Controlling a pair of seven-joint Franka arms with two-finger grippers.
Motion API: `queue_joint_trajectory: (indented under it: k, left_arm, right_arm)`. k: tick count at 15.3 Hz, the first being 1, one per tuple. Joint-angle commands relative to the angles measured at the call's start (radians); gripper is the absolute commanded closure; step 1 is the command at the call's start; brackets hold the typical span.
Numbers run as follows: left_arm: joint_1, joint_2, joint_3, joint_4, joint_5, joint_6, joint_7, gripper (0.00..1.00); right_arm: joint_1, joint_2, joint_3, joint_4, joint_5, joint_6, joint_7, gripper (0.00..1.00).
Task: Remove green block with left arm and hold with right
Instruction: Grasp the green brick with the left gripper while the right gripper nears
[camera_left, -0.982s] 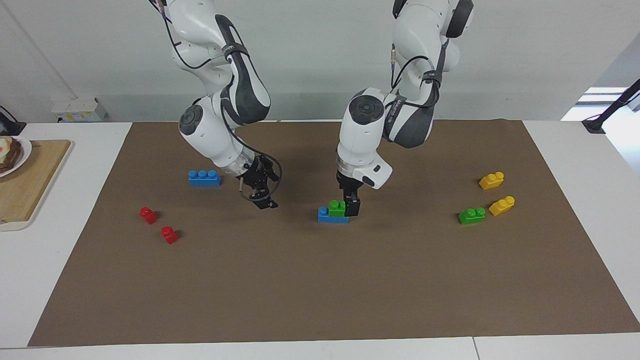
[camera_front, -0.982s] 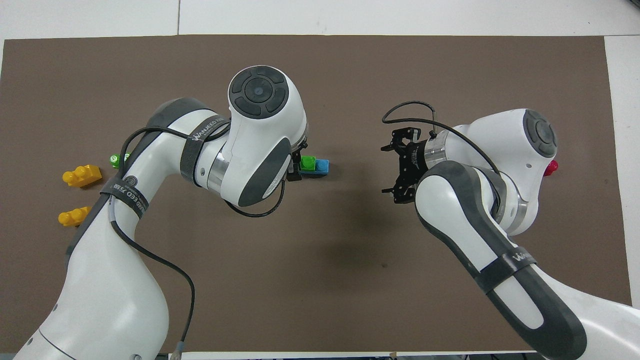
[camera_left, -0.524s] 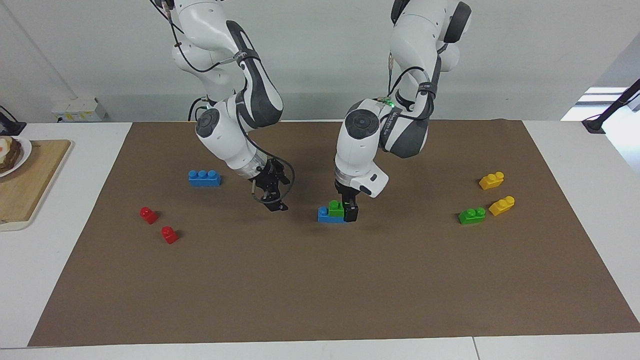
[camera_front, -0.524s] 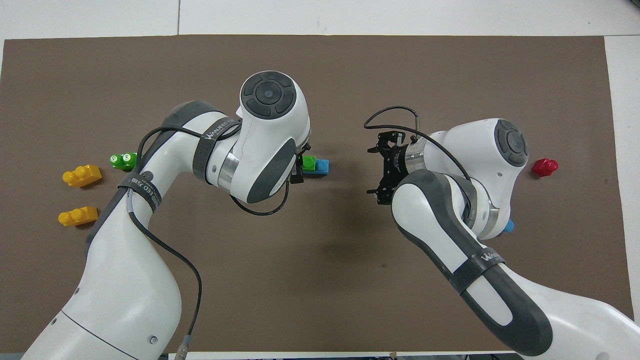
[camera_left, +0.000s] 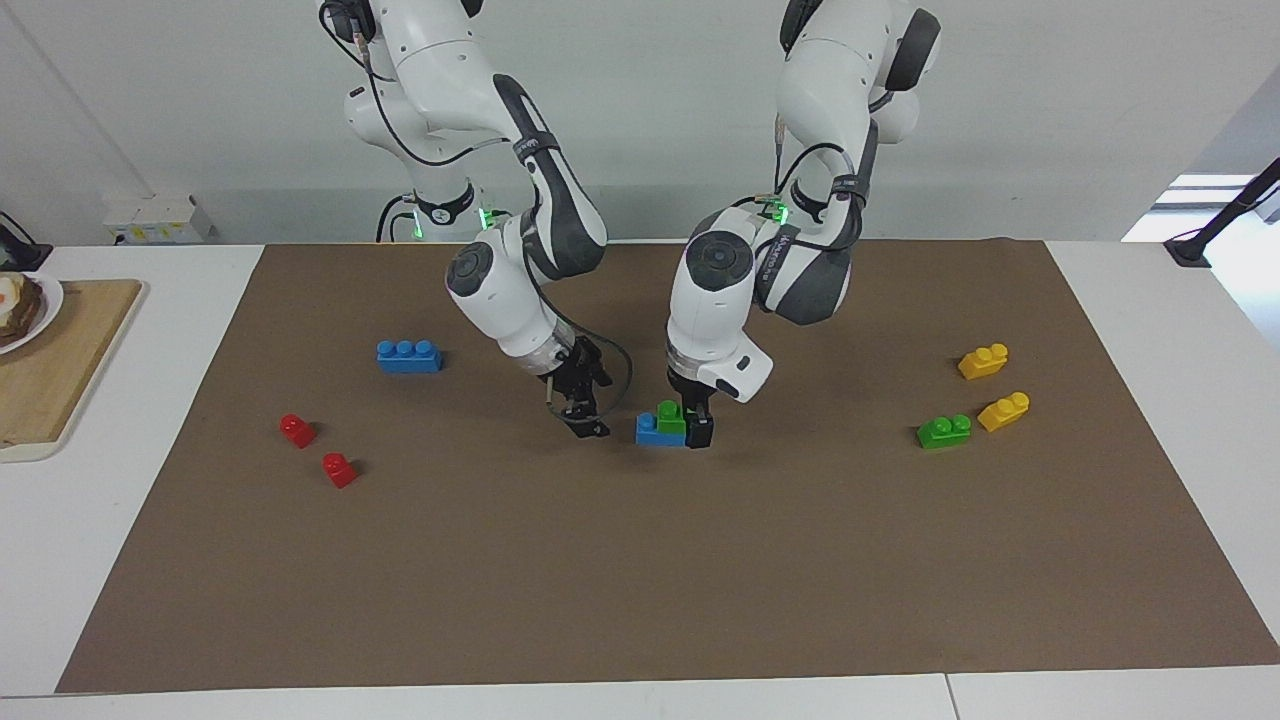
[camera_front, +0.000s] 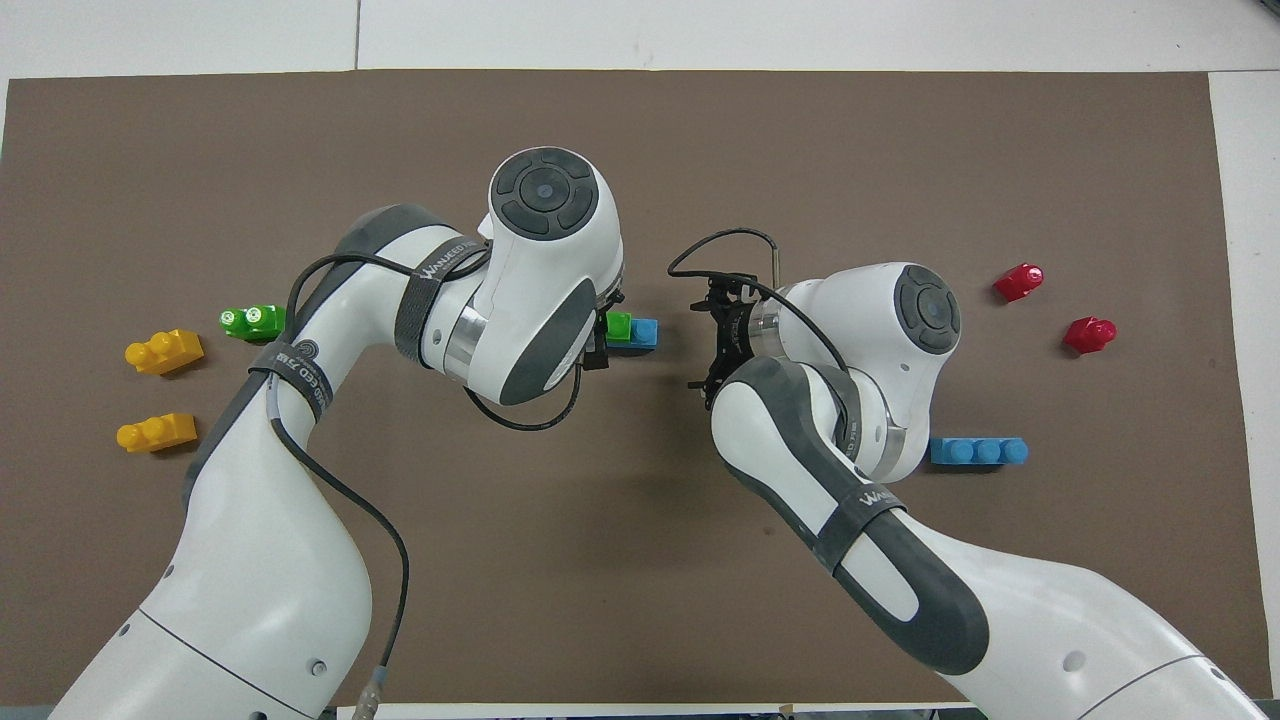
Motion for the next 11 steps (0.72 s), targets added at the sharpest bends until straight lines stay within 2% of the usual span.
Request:
queue_joint_trajectory:
  k: [1, 11]
  left_arm:
    - [-0.008, -0.009, 0.004, -0.043, 0.018, 0.029, -0.024, 0.00]
    - [-0.015, -0.024, 0.004, -0.103, 0.018, 0.078, -0.024, 0.00]
  right_arm:
    - [0.004, 0.019, 0.000, 0.022, 0.035, 0.018, 0.012, 0.00]
    - [0.039, 0.089, 0.000, 0.122, 0.055, 0.027, 0.029, 0.00]
